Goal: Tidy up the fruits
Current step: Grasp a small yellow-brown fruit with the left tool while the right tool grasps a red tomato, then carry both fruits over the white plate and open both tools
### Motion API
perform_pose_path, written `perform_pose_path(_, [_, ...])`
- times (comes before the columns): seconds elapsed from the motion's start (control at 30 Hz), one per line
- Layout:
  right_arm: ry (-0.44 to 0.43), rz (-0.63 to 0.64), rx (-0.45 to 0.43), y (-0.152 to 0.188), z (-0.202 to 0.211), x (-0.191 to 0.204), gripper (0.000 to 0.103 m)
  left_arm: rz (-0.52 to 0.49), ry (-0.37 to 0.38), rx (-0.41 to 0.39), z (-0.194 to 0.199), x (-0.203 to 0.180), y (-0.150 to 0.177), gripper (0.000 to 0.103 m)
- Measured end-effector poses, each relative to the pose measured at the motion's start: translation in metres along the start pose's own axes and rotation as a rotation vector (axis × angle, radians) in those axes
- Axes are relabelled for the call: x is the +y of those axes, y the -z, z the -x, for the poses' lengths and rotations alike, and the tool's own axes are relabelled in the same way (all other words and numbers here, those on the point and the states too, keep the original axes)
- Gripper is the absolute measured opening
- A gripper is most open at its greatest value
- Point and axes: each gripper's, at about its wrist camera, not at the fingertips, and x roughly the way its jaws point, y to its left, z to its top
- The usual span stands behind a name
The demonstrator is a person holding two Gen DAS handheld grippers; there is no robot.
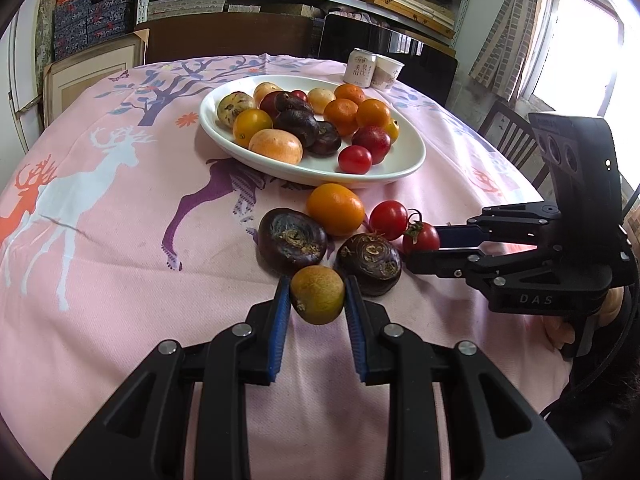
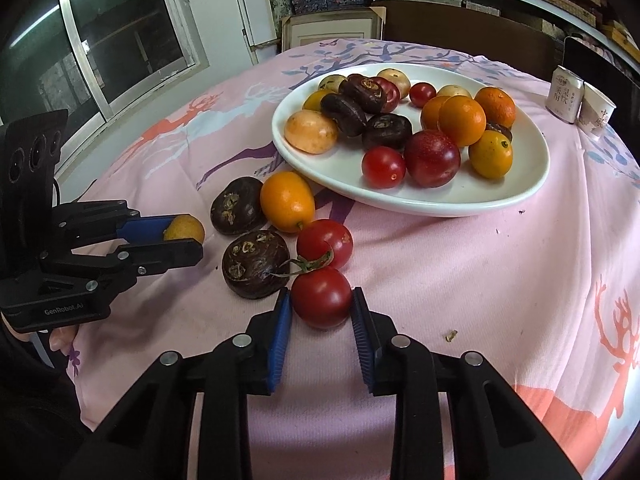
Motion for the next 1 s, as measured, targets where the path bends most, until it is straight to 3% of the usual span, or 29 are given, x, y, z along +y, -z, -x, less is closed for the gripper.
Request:
perform_pose_path(0.5, [-0.02, -0.055, -0.045, 0.005, 0.009, -0.009, 0.029, 0.001, 0.002, 0.003, -0.001, 0.001, 0.0, 0.026])
perform_pose_path(0.73, [-0.03, -0.148, -0.094, 0.014, 0.023, -0.024, 0.029, 0.0, 0.002, 0.002, -0.002, 0.001, 0.001, 0.026])
perform_pose_path(1.0, [-0.015, -0.137, -0.125, 0.023, 0.033, -0.021, 0.029, 0.001, 0.001, 0.002, -0.002, 0.001, 0.001, 0.026])
